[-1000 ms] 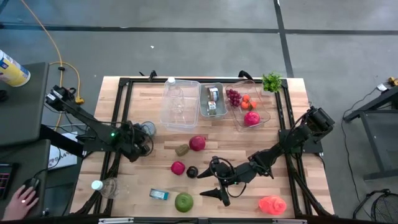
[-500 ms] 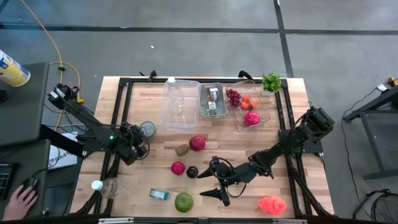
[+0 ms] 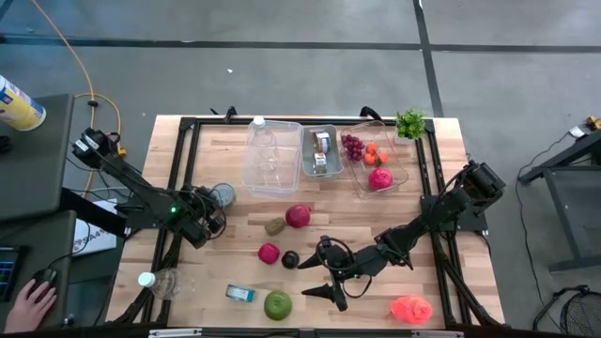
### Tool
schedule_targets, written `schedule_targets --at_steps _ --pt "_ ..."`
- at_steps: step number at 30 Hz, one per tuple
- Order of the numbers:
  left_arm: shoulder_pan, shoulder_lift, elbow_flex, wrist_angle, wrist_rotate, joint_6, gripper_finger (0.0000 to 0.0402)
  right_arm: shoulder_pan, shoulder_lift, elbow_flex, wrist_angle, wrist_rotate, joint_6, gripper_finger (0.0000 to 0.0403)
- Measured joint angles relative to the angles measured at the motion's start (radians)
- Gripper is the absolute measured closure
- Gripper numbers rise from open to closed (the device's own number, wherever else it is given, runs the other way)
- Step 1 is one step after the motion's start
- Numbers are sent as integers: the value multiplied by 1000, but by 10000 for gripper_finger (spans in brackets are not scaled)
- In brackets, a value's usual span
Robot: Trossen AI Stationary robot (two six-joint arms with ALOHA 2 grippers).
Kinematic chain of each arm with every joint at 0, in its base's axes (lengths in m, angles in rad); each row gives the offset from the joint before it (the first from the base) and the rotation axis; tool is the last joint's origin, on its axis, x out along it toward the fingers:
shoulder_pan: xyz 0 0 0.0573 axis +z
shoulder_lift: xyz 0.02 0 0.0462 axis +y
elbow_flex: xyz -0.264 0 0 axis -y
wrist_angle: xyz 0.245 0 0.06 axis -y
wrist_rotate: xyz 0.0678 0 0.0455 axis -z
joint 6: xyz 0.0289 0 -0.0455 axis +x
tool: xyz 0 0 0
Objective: Pick & Place Food Item
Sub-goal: Put the green canned tuna into the white bin
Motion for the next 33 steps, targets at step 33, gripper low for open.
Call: schedule_targets --at_steps 33 --pt "-215 64 -5 96 -102 -100 401 0 0 0 0 0 -1 92"
